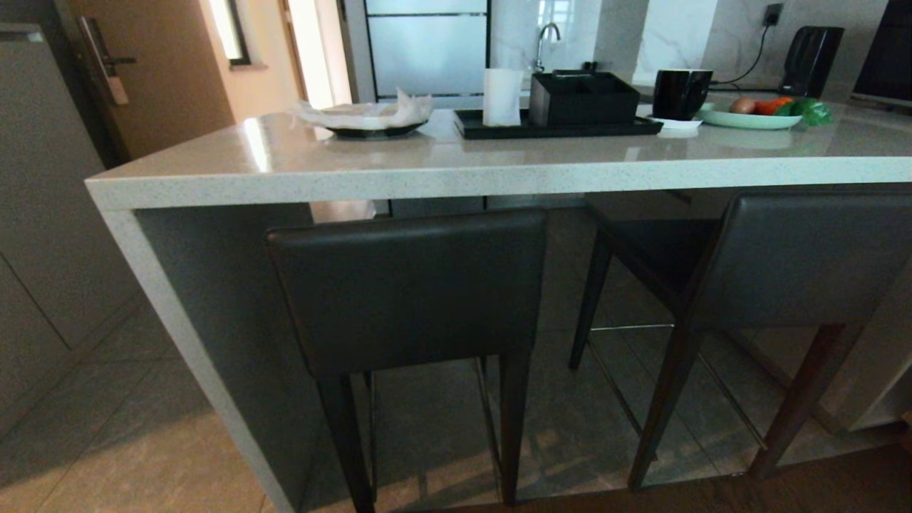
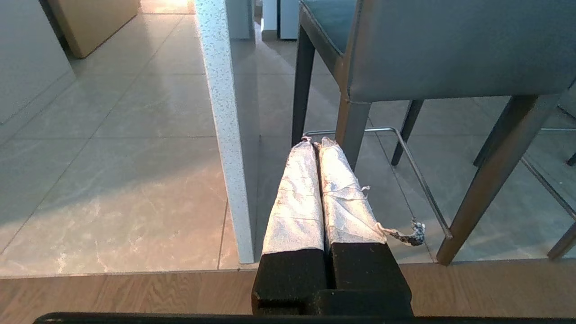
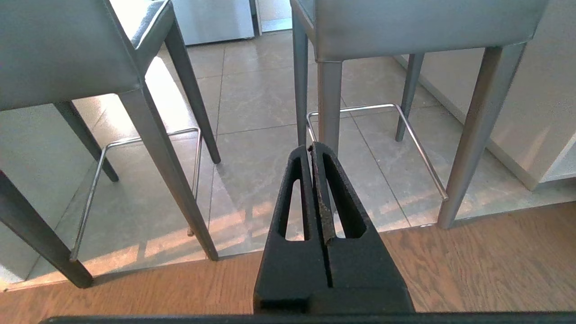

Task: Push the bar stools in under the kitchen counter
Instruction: Pull the gray chair out from under the dining table

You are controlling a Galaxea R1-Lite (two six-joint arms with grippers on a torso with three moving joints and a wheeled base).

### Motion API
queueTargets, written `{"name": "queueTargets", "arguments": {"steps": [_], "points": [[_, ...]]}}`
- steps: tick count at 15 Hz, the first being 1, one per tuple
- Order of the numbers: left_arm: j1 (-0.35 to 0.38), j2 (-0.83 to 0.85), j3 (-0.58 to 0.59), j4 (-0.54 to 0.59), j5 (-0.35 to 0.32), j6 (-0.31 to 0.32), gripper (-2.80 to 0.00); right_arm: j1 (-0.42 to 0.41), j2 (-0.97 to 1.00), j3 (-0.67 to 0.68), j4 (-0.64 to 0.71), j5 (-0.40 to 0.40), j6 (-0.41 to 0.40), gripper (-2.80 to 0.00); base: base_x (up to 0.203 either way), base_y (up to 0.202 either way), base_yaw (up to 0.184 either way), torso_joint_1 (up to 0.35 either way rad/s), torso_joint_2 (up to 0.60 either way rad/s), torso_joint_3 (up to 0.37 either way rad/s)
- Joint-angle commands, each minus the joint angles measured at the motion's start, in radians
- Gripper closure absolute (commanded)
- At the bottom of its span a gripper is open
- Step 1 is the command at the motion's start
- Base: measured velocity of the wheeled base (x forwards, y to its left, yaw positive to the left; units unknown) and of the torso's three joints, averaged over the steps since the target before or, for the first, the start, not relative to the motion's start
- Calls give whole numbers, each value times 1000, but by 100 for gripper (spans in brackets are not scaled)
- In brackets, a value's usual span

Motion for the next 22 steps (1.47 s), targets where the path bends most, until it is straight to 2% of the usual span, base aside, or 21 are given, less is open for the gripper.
{"name": "queueTargets", "arguments": {"steps": [1,11,22], "points": [[0,1,0,0,0,-1,0,0,0,2,0,0,0,0,0,0,0,0,0,0],[0,1,0,0,0,-1,0,0,1,2,0,0,0,0,7,0,0,0,0,0],[0,1,0,0,0,-1,0,0,0,2,0,0,0,0,178,0,2,3,3,2]]}}
